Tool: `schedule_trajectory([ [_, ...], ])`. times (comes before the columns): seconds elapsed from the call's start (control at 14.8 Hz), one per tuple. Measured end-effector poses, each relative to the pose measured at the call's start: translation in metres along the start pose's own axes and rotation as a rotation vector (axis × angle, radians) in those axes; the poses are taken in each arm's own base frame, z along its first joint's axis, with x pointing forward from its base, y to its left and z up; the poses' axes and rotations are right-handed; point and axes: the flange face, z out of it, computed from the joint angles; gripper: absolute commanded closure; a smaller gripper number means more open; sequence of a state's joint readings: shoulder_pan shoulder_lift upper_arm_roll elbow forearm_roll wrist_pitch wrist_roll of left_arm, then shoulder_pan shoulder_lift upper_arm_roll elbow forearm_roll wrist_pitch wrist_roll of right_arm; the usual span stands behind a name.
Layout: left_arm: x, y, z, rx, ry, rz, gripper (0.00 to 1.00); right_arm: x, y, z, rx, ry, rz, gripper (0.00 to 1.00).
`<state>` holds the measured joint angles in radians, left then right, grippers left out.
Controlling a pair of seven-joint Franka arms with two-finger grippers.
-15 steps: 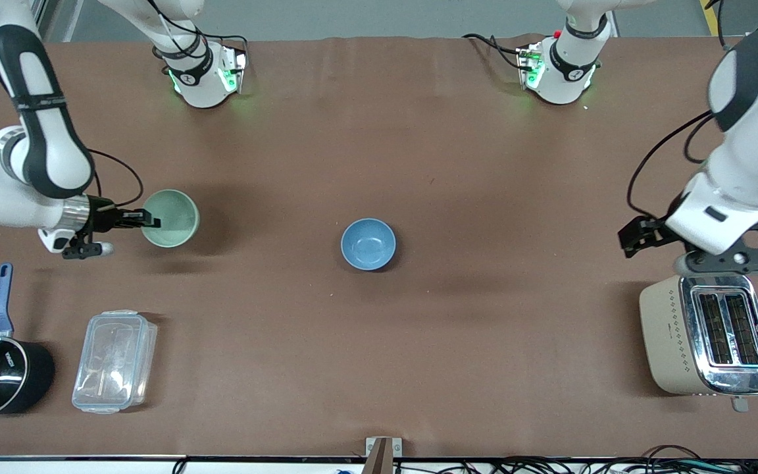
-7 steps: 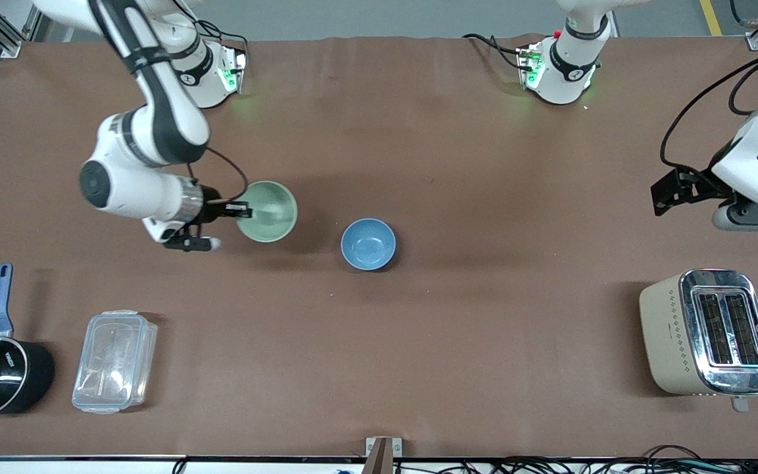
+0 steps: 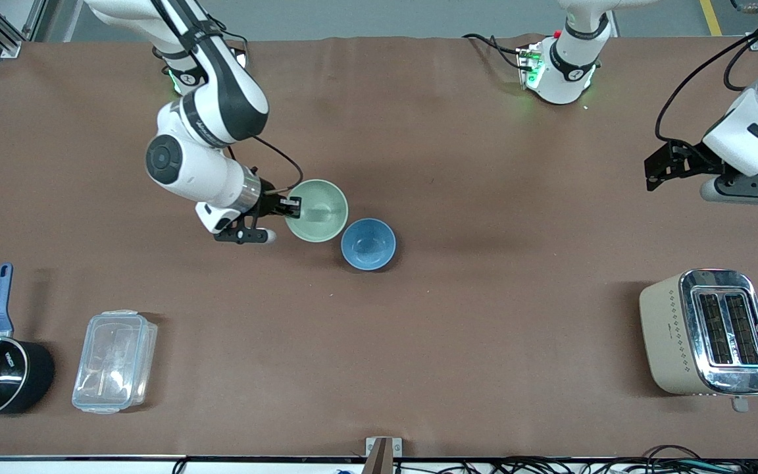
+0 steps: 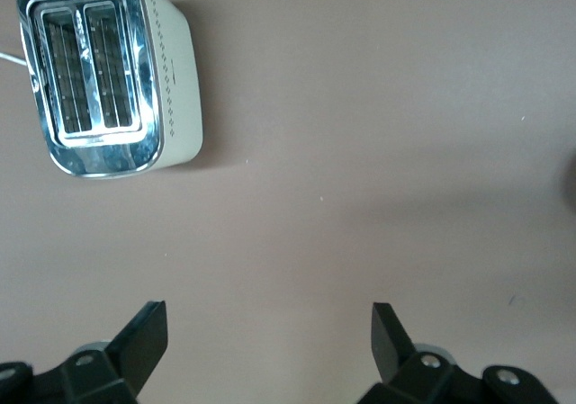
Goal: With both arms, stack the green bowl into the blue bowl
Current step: 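Carry the green bowl over the blue bowl with the right gripper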
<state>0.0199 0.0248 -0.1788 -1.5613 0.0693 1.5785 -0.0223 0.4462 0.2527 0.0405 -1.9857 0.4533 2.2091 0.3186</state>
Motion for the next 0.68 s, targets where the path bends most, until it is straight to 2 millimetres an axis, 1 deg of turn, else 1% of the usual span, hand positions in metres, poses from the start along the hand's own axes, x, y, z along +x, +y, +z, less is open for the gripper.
schedule_trajectory([
  [0.14,-0.007,0.002,0.001,0.004,-0.006,0.002,0.00,0.008,-0.010,0.019,0.017,0.029,0.005,0.96],
  [0.27,-0.010,0.002,0.000,0.005,-0.006,0.002,0.00,0.015,-0.018,0.040,0.035,0.089,0.016,0.96],
  [0.47,-0.011,0.002,-0.001,0.005,-0.002,0.001,0.00,0.014,-0.034,0.074,0.045,0.158,0.039,0.96],
  [0.68,-0.010,0.002,-0.001,0.005,0.003,0.001,0.00,0.008,-0.048,0.103,0.049,0.197,0.055,0.96],
])
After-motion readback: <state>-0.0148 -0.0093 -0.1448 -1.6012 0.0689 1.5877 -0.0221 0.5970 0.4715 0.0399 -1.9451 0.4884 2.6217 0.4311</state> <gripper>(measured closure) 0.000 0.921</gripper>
